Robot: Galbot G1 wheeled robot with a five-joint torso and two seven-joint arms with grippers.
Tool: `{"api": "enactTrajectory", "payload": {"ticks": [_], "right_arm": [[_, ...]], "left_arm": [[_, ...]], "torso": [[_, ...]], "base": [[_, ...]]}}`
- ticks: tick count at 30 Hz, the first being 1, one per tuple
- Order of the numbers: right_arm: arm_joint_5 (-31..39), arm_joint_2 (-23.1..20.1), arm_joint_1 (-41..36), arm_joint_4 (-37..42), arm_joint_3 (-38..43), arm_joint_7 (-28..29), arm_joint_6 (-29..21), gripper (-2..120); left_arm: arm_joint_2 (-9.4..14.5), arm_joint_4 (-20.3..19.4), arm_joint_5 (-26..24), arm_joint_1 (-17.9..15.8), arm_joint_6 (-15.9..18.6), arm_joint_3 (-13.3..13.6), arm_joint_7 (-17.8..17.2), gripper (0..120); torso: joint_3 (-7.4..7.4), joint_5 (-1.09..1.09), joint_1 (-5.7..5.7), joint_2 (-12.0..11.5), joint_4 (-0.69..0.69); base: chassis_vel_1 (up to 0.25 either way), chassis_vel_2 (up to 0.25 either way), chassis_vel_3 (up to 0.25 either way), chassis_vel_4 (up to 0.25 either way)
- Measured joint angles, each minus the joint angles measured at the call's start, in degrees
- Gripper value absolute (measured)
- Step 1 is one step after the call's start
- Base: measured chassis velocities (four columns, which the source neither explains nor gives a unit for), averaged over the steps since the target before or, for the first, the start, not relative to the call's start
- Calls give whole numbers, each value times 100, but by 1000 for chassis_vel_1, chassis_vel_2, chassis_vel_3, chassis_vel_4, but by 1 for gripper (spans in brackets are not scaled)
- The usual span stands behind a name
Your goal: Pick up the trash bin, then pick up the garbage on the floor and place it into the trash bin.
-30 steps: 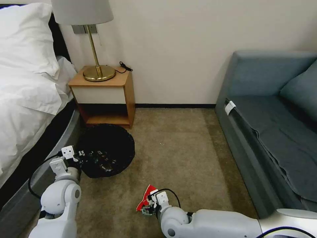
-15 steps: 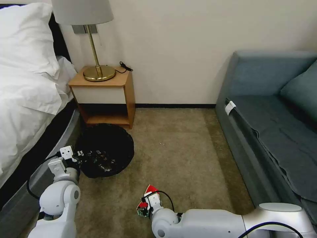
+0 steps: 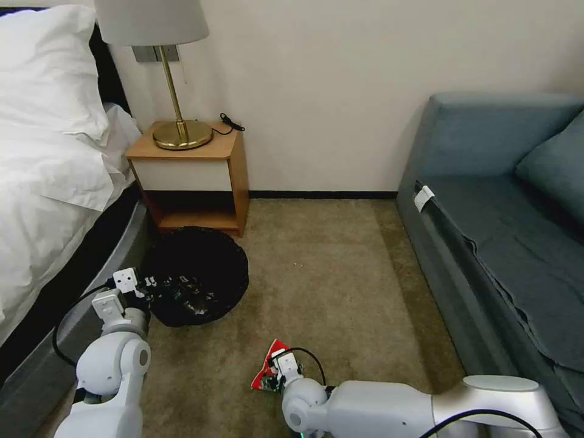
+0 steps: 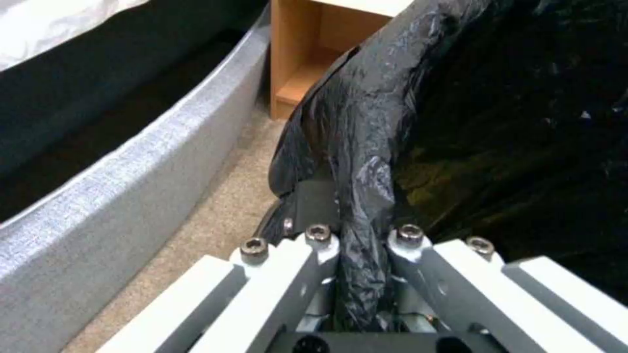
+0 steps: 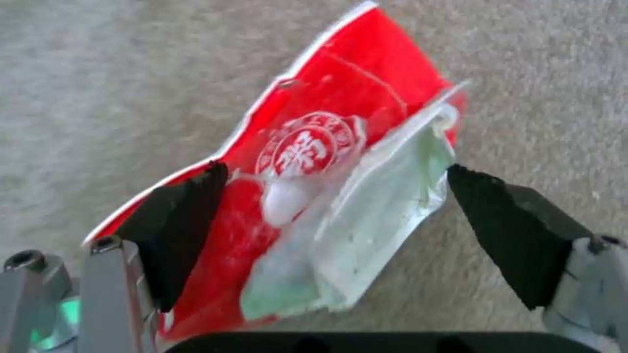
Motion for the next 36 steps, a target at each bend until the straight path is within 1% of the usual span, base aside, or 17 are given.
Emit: {"api": "enactTrajectory", "payload": {"ticks": [3, 8, 11, 12, 13, 15, 16, 19, 20, 21, 23, 26, 27, 29, 30, 32, 36], "right_arm": [[-94, 23, 9, -272, -13, -125, 42, 87], [-143, 14, -11, -374, -14, -190, 60, 83], [-181, -58, -25, -304, -14, -216, 75, 72], [-181, -58, -25, -304, -14, -216, 75, 72], [-189, -99, -26, -251, -14, -225, 78, 68], [-219, -163, -26, -180, -14, -231, 93, 57], [-219, -163, -26, -180, -14, -231, 93, 57], [-252, -227, -19, -118, -11, -231, 114, 44], [-252, -227, -19, -118, -11, -231, 114, 44], [-269, -268, -11, -83, -9, -231, 126, 36], [-297, -301, -10, -45, -9, -228, 142, 28], [-315, -327, -9, 5, -9, -217, 157, 23], [-322, -372, 4, 102, -6, -198, 168, 12], [-323, -430, 29, 204, 7, -169, 177, 6], [-323, -430, 29, 204, 7, -169, 177, 6], [-323, -517, 67, 311, 42, -113, 191, 0], [-323, -658, 104, 461, 129, -38, 207, 0]], "left_arm": [[0, 0, 1, 8, -5, 0, 2, 2], [2, 0, 5, 12, -5, 0, 2, 2], [4, 7, 13, 12, -9, 0, 3, 2], [4, 7, 13, 12, -9, 0, 3, 2], [4, 13, 15, 11, -12, 0, 4, 2], [12, 19, 19, 10, -16, 0, 5, 2], [12, 19, 19, 10, -16, 0, 5, 2], [20, 22, 21, 8, -19, -4, 5, 2], [20, 22, 21, 8, -19, -4, 5, 2], [23, 24, 22, 6, -20, -4, 5, 2], [24, 34, 23, 5, -22, -4, 6, 2], [27, 42, 24, 4, -25, -4, 6, 2], [33, 48, 27, 0, -27, -4, 6, 2], [37, 53, 27, -5, -28, -4, 6, 2], [37, 53, 27, -5, -28, -4, 6, 2], [38, 54, 27, -6, -27, -4, 6, 2], [41, 54, 25, -4, -27, -3, 7, 2]], "torso": [[0, 0, 0, 0, 0], [0, 1, 0, 0, 0], [0, 1, 0, 0, 0], [0, 1, 0, 0, 0], [0, 1, 0, 0, 0], [0, 0, 0, 0, 0], [0, 0, 0, 0, 0], [0, 0, 0, 0, 0], [0, 0, 0, 0, 0], [0, 0, 0, 0, -1], [0, 0, 0, 0, -1], [0, 0, 0, 0, -1], [0, 0, 0, 0, -1], [0, 0, 0, 0, 0], [0, 0, 0, 0, 0], [0, 0, 0, 0, -1], [0, 0, 0, 0, 0]], "base": [[0, 0, 0, 0], [0, 0, 0, 0], [0, 0, 0, 0], [0, 0, 0, 0], [0, 0, 0, 0], [0, 0, 0, 0], [0, 0, 0, 0], [0, 0, 0, 0], [0, 0, 0, 0], [0, 0, 0, 0], [0, 0, 0, 0], [0, 0, 0, 0], [0, 0, 0, 0], [0, 0, 0, 0], [0, 0, 0, 0], [0, 0, 0, 0], [0, 0, 0, 0]]}}
